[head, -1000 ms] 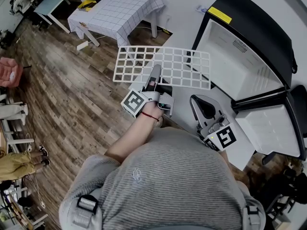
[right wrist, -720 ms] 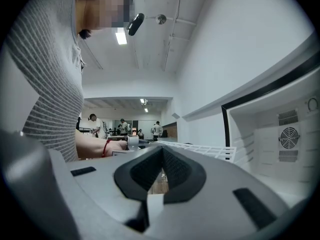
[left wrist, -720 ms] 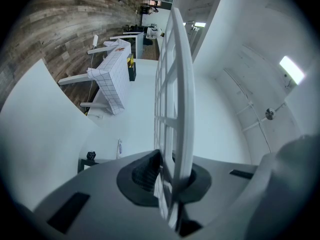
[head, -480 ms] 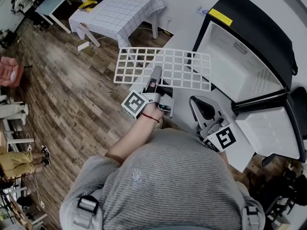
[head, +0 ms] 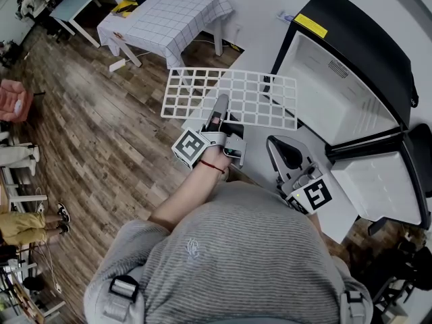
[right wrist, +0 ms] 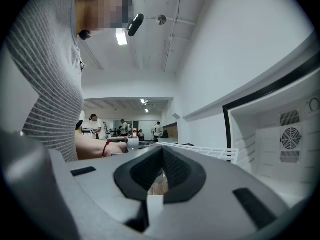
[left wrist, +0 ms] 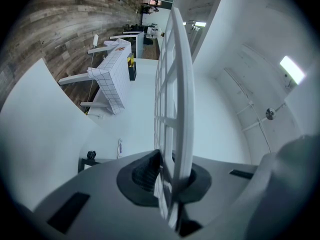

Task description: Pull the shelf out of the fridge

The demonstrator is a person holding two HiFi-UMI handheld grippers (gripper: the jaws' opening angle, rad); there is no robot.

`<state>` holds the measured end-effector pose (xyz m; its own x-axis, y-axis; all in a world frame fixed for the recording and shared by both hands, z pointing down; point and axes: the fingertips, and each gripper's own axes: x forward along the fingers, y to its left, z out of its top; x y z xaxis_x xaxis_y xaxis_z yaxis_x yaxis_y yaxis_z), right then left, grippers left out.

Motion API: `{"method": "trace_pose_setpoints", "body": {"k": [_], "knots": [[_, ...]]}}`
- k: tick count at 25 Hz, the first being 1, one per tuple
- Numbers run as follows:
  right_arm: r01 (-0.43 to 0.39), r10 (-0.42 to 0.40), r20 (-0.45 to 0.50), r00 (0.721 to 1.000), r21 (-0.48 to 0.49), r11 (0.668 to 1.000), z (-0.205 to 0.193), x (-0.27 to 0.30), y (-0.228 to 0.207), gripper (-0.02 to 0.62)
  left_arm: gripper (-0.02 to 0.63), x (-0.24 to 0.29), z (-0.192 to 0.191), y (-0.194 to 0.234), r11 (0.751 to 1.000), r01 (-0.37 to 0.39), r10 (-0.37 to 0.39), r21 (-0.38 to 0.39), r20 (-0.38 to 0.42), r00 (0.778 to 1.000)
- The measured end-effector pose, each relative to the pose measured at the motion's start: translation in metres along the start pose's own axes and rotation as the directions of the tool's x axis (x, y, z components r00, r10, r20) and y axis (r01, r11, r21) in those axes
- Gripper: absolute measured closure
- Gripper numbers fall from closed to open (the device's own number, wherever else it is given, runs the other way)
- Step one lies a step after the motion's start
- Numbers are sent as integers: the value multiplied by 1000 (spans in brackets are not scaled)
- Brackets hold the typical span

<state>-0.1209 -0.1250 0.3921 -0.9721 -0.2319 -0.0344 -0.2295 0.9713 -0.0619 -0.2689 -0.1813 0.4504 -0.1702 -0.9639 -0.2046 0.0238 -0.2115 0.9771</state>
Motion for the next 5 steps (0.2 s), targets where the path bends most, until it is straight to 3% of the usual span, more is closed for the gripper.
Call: {"method": "trace_pose_setpoints", "body": {"k": [5], "knots": [[1, -1, 0, 1000, 1, 1000, 0, 0, 1, 583, 580, -2, 2, 4, 999, -14, 14, 32, -7, 1000]]}}
